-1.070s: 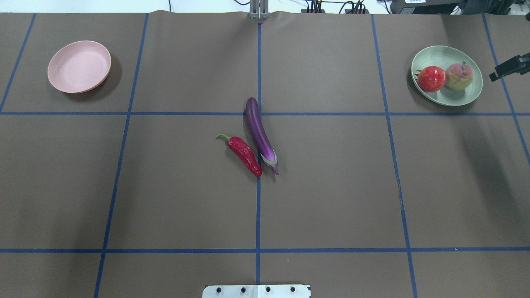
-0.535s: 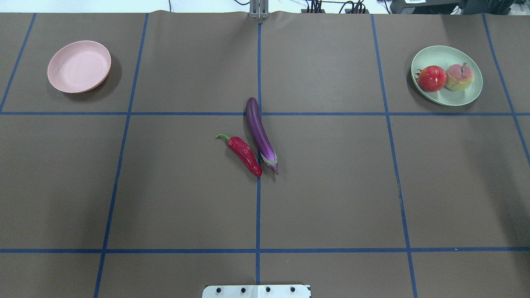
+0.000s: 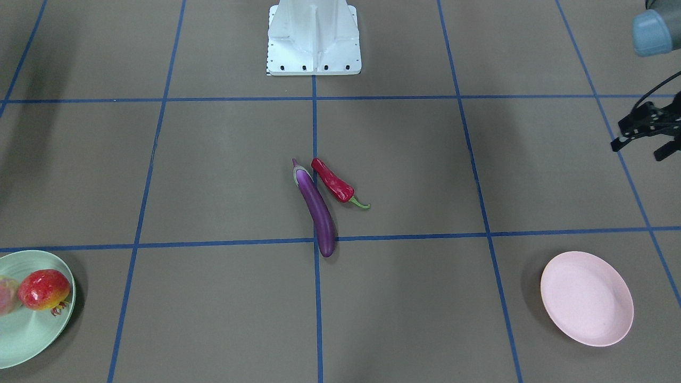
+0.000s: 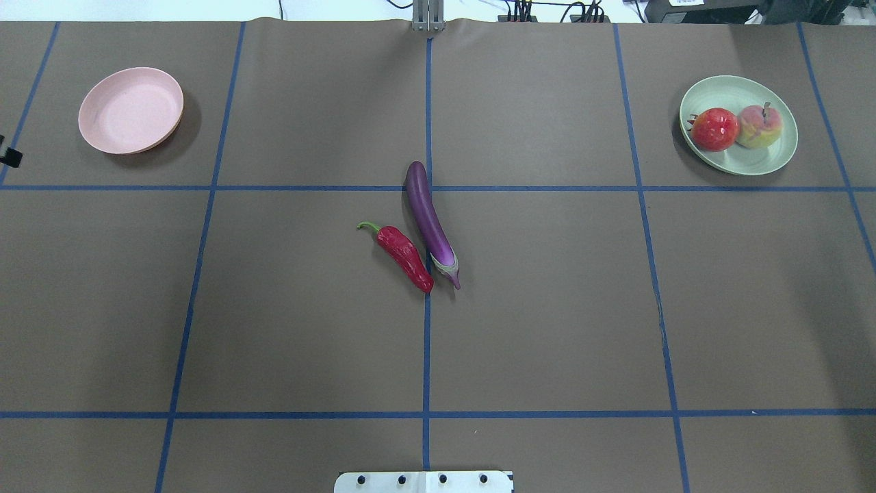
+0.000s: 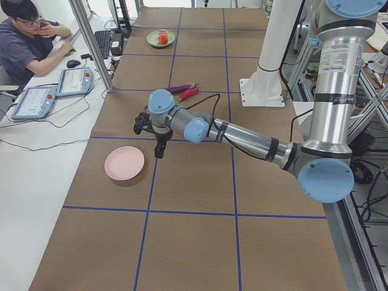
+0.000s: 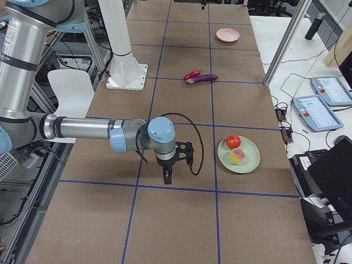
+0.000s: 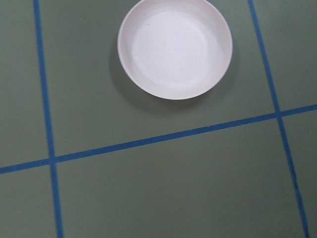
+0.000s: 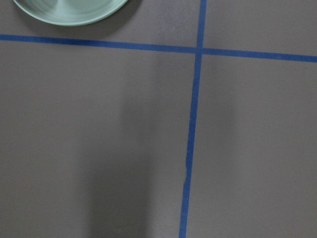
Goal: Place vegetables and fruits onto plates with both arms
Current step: 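Move the left gripper over the purple eggplant and lower it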
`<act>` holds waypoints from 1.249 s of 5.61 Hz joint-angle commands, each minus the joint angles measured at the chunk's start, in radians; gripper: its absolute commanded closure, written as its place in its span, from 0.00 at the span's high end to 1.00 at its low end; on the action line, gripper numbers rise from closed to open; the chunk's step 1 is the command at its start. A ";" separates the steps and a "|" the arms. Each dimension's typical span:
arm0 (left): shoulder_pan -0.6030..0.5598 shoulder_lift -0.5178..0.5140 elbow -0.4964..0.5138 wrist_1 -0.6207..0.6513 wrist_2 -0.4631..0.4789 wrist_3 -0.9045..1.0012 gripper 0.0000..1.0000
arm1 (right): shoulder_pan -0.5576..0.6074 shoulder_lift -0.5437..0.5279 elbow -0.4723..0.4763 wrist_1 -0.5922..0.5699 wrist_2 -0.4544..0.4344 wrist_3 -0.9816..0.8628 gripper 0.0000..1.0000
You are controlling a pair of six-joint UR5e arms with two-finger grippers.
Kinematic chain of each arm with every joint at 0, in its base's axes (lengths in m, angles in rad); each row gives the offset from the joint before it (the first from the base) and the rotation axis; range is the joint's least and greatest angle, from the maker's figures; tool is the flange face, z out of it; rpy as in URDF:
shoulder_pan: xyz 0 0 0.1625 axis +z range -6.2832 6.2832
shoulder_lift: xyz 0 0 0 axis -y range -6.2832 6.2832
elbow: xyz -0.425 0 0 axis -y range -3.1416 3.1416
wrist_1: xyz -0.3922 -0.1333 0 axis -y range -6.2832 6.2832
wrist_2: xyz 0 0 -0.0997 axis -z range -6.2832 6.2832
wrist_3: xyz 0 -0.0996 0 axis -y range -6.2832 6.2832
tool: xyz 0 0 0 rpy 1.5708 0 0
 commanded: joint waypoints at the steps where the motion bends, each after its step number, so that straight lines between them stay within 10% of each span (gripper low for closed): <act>1: 0.309 -0.178 0.011 -0.002 0.190 -0.385 1.00 | 0.058 0.026 0.004 -0.093 -0.008 -0.096 1.00; 4: 0.552 -0.572 0.271 0.002 0.350 -0.854 1.00 | 0.057 0.023 -0.001 -0.091 -0.010 -0.095 1.00; 7: 0.588 -0.847 0.637 -0.012 0.399 -0.869 0.99 | 0.057 0.034 -0.002 -0.090 -0.031 -0.099 1.00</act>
